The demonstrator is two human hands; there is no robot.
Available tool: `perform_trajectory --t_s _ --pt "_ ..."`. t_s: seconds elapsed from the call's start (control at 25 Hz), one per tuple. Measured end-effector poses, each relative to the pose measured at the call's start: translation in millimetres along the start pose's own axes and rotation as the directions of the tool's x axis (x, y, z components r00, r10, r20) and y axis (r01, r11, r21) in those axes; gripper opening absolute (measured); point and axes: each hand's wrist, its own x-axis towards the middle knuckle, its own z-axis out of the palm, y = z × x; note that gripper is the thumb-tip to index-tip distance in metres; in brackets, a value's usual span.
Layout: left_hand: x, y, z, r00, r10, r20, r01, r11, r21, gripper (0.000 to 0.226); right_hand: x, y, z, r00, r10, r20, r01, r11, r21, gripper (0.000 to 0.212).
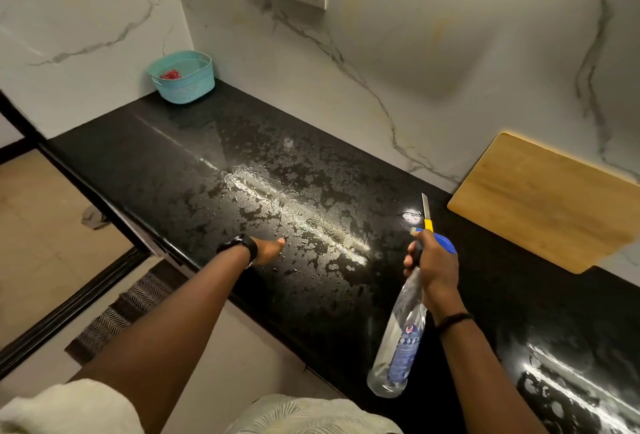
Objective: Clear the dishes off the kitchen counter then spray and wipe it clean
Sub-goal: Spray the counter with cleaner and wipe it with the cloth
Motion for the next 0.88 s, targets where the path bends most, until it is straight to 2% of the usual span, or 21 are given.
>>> perform_trajectory --t_s 0.12,0.24,0.36,0.56,0.68,0.76,0.88 --pt "1.3 -2.0 9.0 1.0 0.011 -0.027 -0.011 0.999 0.03 0.078 6.6 -11.7 -1.8 0.996 -0.04 -0.083 0.04 0.999 0.001 0.032" --pt "-2.1 -9.2 11.7 0.997 0.029 -0.07 -0.023 0.997 0.079 0.083 15.7 -20.4 -4.6 0.984 -0.085 -0.158 0.085 0.996 -0.005 0.029" --pt "-22.0 -11.5 15.6 0.994 0.052 -0.096 -0.041 0.993 0.112 0.079 21.7 -22.3 -11.8 0.977 -0.072 -0.2 0.072 0.997 -0.009 0.029" --pt "-26.7 -28.8 33.9 0.967 0.091 -0.239 -0.031 0.969 0.244 0.081 17.6 -20.9 -32.1 0.967 -0.051 -0.249 0.062 0.997 0.038 0.029" --pt "-28.0 -38.4 49.1 0.939 0.057 -0.34 0.055 0.949 0.309 0.085 8.2 -12.8 -45.3 0.976 -0.075 -0.204 0.078 0.997 0.004 0.027" --pt "-34.7 -43.3 59.0 0.908 0.009 -0.419 0.111 0.959 0.262 0.088 -2.8 -3.8 -50.0 0.991 -0.038 -0.126 0.04 0.999 0.01 0.027" --pt "-43.6 -55.7 74.1 0.876 0.034 -0.48 0.06 0.982 0.178 0.077 -26.2 12.2 -52.9 1.0 0.019 -0.001 -0.019 1.0 0.019 0.031"
